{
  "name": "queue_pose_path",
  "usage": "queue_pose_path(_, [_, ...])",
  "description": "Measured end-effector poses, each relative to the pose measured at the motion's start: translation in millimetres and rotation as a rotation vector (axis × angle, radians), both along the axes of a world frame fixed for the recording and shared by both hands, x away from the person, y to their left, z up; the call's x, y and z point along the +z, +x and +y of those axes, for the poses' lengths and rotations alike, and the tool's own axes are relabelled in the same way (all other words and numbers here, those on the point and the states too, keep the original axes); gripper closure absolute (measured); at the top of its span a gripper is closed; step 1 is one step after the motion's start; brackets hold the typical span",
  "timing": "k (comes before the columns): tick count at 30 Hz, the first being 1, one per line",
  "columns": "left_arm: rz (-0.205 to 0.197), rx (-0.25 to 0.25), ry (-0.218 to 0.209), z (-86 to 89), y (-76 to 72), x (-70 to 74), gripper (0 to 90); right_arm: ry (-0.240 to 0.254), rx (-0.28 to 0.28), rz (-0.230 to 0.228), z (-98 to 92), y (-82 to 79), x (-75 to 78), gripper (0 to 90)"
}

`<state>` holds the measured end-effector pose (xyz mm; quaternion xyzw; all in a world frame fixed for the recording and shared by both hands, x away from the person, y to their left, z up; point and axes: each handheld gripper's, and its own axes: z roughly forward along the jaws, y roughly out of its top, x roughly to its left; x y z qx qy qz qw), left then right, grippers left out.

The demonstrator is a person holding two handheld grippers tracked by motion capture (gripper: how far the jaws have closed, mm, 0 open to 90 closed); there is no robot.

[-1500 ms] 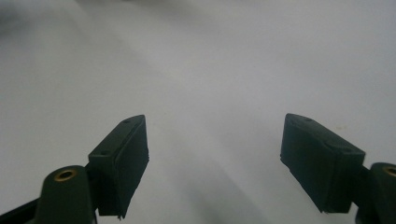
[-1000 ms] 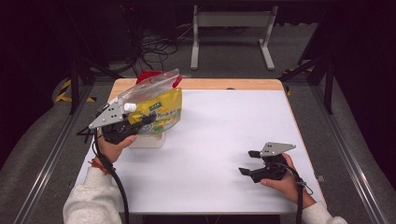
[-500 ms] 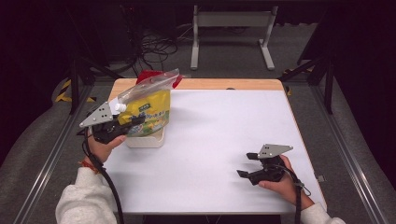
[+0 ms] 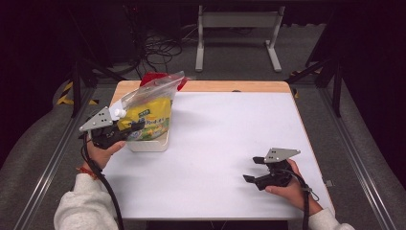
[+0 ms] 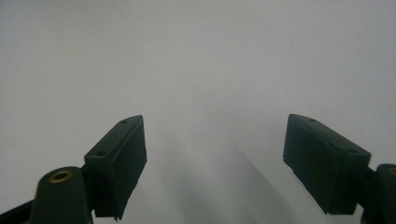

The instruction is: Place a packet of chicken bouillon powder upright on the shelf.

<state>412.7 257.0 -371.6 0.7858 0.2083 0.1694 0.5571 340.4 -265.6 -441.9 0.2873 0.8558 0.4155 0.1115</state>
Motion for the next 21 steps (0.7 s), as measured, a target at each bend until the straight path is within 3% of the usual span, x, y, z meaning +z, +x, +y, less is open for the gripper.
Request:
queue_pose_path(4, [0.009,0.025,0.011,3.8,-3.1,-3.3,86.4,0.000,0.003,-0.003,0.3,0.1,0.7,21.1])
queue_pose_path(9, [0.027,0.040,-0.005,4.3,-4.5,-6.3,86.9,-0.001,0.008,0.000,1.7,0.4,0.8,21.1])
queue_pose_path(12, [0.051,0.047,0.034,-0.6,-3.3,-10.1,87.4,-0.003,0.013,-0.004,3.2,0.5,1.6,21.1])
queue_pose_path(21, [0.082,0.092,0.013,2.0,-1.2,-21.2,87.3,-0.004,0.022,-0.007,5.7,1.6,2.1,21.0])
